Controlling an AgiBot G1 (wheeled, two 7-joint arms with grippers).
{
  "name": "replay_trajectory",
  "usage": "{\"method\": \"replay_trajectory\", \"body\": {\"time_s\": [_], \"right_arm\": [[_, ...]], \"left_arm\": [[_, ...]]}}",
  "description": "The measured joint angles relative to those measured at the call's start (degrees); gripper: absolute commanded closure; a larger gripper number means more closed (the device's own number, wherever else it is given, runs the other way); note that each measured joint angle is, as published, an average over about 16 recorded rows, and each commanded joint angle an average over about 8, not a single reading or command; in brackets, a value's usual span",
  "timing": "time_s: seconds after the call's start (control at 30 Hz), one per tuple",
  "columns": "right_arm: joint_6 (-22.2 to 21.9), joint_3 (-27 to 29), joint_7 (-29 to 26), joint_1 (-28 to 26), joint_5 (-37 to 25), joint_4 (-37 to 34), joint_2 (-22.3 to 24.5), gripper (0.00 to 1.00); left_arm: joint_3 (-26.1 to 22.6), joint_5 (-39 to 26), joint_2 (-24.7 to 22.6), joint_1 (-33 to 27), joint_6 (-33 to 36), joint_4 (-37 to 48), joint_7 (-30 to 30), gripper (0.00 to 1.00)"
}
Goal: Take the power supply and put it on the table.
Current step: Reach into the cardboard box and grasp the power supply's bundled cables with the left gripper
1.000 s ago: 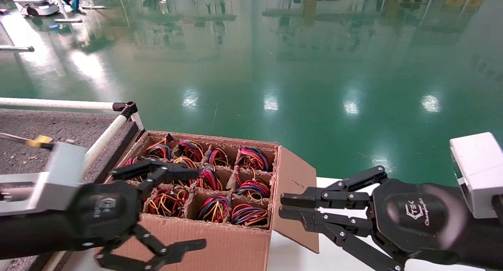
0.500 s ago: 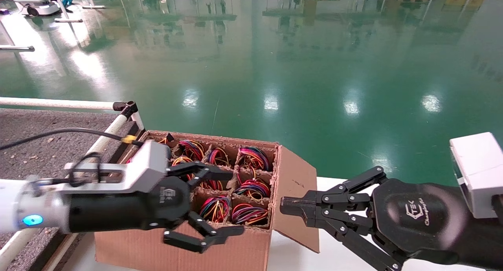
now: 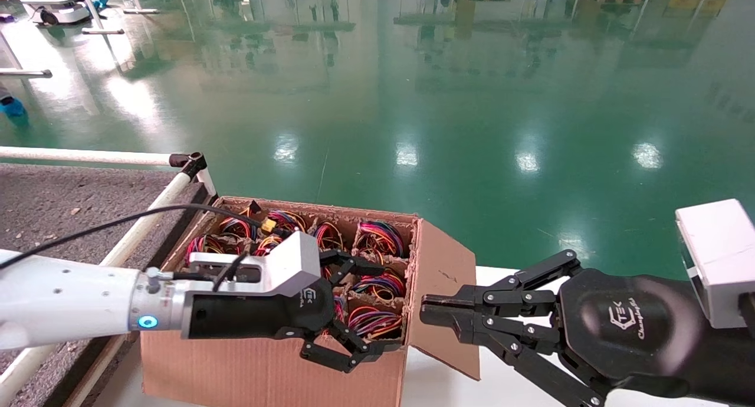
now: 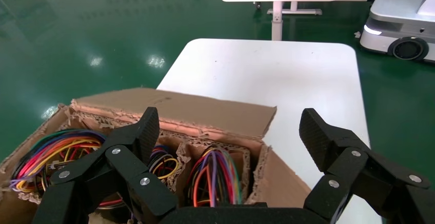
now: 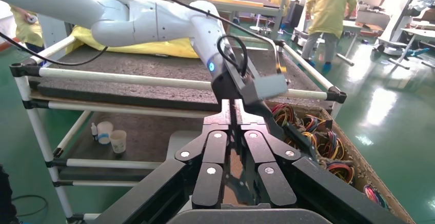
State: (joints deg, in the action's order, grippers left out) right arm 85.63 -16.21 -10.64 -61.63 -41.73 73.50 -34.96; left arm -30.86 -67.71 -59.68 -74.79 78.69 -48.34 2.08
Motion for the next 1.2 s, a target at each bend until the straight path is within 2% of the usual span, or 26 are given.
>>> {"method": "replay_trajectory", "body": {"time_s": [0.03,0.07,0.1,0.73,1.2], "right_arm": [[0.0,0.0,0.0,0.0,0.0,0.0,0.0,0.0],[0.0,-0.01,0.0,0.0,0.01,0.0,0.0,0.0],[-0.01,-0.01,0.01,0.0,0.01,0.0,0.01,0.0],[-0.04,-0.09,0.05,-0.02,0.06,0.0,0.04,0.0],[-0.06,-0.15,0.07,-0.03,0.1,0.0,0.06,0.0]], "left_arm": [[-0.09,-0.25,-0.38,-0.11,-0.2,0.75,0.63,0.88],[-0.17,-0.47,-0.7,-0.2,-0.37,1.47,1.18,0.96],[-0.24,-0.68,-1.0,-0.28,-0.52,2.16,1.69,1.0],[-0.41,-2.29,-2.91,-1.59,-2.07,11.03,7.67,1.0],[-0.56,-2.34,-3.17,-2.5,-0.16,14.87,10.35,1.0]]}}
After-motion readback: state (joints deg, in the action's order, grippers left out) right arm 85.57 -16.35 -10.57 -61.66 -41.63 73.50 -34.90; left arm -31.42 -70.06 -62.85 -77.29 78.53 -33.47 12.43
